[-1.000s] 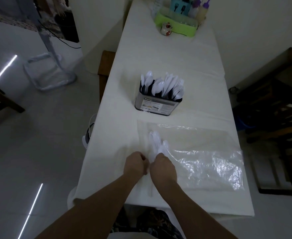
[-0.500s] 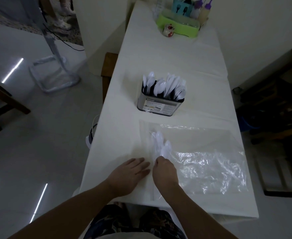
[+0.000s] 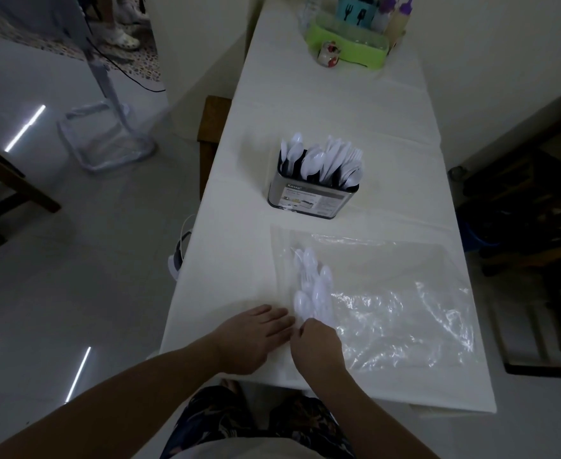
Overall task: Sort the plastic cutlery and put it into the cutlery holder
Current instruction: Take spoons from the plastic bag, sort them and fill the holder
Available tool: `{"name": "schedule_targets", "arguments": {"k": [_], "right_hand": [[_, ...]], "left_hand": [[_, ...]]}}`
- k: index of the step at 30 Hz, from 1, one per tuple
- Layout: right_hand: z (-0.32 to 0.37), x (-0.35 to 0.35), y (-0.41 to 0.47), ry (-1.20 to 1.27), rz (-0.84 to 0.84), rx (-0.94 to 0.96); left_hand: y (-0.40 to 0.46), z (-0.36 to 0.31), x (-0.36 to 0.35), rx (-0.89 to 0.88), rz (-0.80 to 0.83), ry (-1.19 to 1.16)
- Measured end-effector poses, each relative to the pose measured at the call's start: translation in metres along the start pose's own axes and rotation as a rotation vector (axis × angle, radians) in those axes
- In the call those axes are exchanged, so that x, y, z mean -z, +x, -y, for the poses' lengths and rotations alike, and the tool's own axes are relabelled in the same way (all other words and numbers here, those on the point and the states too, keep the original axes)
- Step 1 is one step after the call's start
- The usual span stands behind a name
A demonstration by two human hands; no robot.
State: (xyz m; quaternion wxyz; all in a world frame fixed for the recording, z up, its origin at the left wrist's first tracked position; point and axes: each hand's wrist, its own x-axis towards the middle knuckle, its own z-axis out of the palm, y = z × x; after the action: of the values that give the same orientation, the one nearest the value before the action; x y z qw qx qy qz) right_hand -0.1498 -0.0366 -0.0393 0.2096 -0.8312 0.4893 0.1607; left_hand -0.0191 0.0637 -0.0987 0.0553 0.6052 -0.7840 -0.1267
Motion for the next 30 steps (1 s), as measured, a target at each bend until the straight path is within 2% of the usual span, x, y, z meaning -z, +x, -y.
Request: {"name": "schedule_targets", "arguments": {"k": [8,17,23,30], "right_hand": [[0.002,0.002,-0.009,0.003,-0.013,-0.026],[-0.001,0.011,-0.014,0.017,-0.053,-0.105],[-0.014,0.033,-0.015,-0.015,-0.079,-0.064],[-0.016,0.060,-0.017,-0.158,-0.064,0.020]], "left_hand": [[-0.003,0.004,-0.004,0.000,0.117,0.055],[-0.010,-0.002,-0.011,0.024,0.061,0.047],[-0.013,-0.003,-0.014,0.026,0.041,0.054],[-0.014,-0.001,-0.018,0.009,-0.013,0.062]]}}
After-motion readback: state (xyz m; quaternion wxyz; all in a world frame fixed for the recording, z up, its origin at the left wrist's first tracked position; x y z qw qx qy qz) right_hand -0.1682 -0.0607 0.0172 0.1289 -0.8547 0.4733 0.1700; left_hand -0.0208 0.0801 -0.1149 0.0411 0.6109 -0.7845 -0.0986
